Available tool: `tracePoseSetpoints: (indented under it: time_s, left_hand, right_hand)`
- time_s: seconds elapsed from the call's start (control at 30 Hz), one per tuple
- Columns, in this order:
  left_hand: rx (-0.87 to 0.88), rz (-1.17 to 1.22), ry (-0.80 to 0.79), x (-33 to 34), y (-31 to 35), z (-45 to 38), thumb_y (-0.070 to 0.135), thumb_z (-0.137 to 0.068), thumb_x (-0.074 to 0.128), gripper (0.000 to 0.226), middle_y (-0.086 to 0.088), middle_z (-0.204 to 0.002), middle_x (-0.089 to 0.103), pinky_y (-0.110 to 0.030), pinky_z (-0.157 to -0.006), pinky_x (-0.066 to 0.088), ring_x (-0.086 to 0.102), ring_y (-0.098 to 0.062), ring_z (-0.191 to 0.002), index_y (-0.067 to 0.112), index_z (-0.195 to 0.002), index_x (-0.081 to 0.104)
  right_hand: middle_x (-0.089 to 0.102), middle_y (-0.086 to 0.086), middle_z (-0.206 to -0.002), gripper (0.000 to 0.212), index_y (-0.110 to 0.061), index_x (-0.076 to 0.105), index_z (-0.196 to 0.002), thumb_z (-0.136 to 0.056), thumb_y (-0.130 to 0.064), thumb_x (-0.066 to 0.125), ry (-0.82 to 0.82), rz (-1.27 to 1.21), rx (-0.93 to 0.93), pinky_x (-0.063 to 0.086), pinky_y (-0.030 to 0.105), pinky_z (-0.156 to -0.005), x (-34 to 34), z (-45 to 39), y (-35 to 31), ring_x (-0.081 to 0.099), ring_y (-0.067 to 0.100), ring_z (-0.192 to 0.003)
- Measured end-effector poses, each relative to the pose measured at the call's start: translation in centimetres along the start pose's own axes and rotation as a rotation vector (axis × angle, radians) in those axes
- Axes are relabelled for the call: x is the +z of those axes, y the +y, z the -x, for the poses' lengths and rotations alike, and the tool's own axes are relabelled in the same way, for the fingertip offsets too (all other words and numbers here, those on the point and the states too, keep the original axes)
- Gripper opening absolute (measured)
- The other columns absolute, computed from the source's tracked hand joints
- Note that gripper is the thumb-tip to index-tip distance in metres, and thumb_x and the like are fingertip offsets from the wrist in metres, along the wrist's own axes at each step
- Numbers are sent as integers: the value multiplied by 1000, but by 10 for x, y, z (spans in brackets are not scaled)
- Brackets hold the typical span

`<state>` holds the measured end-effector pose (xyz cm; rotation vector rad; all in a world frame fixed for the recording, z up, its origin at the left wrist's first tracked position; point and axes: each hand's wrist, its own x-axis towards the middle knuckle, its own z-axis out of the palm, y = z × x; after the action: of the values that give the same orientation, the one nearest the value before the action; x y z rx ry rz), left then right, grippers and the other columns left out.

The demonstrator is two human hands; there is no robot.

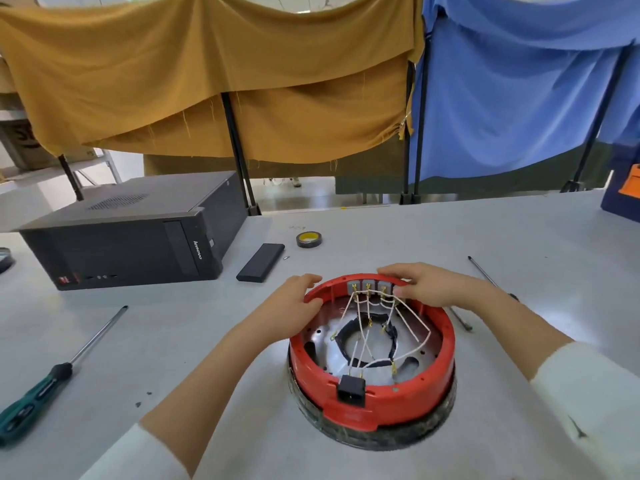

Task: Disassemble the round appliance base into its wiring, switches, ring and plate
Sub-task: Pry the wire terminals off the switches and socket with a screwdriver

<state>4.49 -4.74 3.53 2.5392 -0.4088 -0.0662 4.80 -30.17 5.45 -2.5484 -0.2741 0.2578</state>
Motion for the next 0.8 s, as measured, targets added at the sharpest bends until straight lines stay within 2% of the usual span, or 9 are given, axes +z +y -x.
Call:
tracePoseSetpoints:
  time_s: [0.17,0.3,0.4,0.43,0.53,0.57,0.67,0.73,0.8]
  left_hand:
    - [58,-9,14,12,15,-24,18,-99,40,42,-1,-144,42,-23,-103,27,40,-17,-130,19,-141,39]
    - [42,20,95,23,16,-26,-1,-92,33,50,-4,-138,50,-25,-102,31,44,-21,-126,19,-136,46]
    - [-12,9,139,30,14,-22,-6,-84,34,58,-6,-136,50,-28,-97,35,47,-24,-123,20,-135,45]
    - [-33,-4,141,31,14,-21,-5,-83,34,59,-6,-136,49,-28,-95,36,47,-24,-122,21,-135,44]
    - [-44,1,139,31,18,-23,1,-90,33,52,-7,-137,47,-29,-96,37,47,-25,-122,19,-137,41]
    - [-31,5,146,32,21,-25,4,-93,33,47,-8,-137,47,-29,-97,36,46,-25,-123,18,-138,41]
    - [9,-66,154,38,31,-28,15,-99,32,41,-8,-138,44,-34,-99,37,46,-26,-123,17,-139,39]
    - [20,-180,161,43,33,-27,17,-99,32,41,-4,-140,41,-38,-95,42,47,-26,-121,21,-140,36]
    - [26,-259,172,47,32,-25,17,-98,32,44,-2,-141,38,-40,-91,44,47,-26,-120,22,-142,33]
  right_hand:
    - [54,5,-133,48,-16,47,-135,-90,-19,61,159,118,91,37,23,-91,8,5,11,53,21,-117]
    - [55,3,-134,42,-17,50,-134,-92,-15,58,228,80,69,35,23,-92,12,11,19,52,20,-118]
    - [59,1,-127,37,-19,56,-128,-92,-17,59,237,18,15,37,23,-92,12,8,22,55,17,-114]
    - [63,1,-121,31,-18,60,-123,-92,-21,59,248,-64,27,42,23,-87,8,8,24,58,16,-106]
    - [67,6,-94,23,-7,65,-102,-95,-26,54,346,-320,197,51,24,-57,-9,8,38,65,18,-72]
    - [65,9,-85,25,-3,65,-95,-95,-25,54,354,-253,271,52,27,-52,-14,8,45,65,21,-66]
    - [56,12,-62,30,-5,50,-64,-91,-19,55,262,86,441,57,38,-61,-12,15,63,69,33,-65]
    - [51,8,-50,35,-9,44,-55,-86,-18,57,236,190,479,53,33,-54,-2,15,73,63,30,-54]
    - [47,5,-47,38,-11,44,-52,-85,-25,58,247,278,471,40,24,-45,8,14,79,53,25,-50]
